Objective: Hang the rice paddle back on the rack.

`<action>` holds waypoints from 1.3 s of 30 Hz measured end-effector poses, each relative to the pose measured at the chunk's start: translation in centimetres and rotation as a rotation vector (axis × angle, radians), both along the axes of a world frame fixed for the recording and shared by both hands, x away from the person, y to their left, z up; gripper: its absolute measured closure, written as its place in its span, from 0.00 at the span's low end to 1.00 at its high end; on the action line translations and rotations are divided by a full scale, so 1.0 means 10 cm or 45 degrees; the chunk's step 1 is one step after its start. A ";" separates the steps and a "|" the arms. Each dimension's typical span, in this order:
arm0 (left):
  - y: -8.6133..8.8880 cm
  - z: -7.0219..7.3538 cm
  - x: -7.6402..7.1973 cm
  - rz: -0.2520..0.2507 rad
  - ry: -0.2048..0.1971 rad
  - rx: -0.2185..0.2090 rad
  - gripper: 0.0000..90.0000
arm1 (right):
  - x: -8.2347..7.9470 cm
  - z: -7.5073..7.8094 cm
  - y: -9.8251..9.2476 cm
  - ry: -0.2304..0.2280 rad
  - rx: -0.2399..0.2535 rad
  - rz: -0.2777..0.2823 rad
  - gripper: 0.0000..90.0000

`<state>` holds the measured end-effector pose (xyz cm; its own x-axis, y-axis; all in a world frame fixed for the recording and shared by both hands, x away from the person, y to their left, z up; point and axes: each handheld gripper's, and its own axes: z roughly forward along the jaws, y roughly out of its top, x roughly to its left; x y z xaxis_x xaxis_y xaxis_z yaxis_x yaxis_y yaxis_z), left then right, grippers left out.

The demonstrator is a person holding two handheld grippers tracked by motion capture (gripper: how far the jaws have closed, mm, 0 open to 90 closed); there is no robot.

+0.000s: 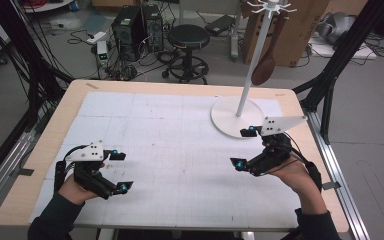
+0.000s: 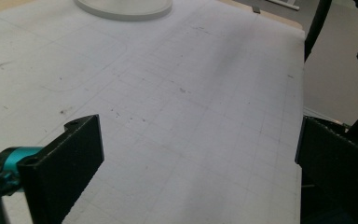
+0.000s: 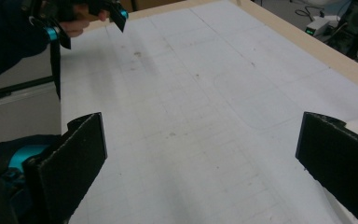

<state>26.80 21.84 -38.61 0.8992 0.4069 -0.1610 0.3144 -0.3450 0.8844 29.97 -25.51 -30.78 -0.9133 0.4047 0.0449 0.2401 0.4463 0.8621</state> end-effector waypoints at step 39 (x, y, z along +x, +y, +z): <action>0.10 0.06 0.00 0.025 -0.045 -0.089 0.02 | -0.30 -0.57 -0.09 0.073 0.034 0.015 0.01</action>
<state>26.77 22.80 -38.06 0.8969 0.4132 -0.1577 0.2885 -0.2763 0.9167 26.96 -26.38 -36.51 -0.9135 0.3922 0.1083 0.2847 0.4261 0.8587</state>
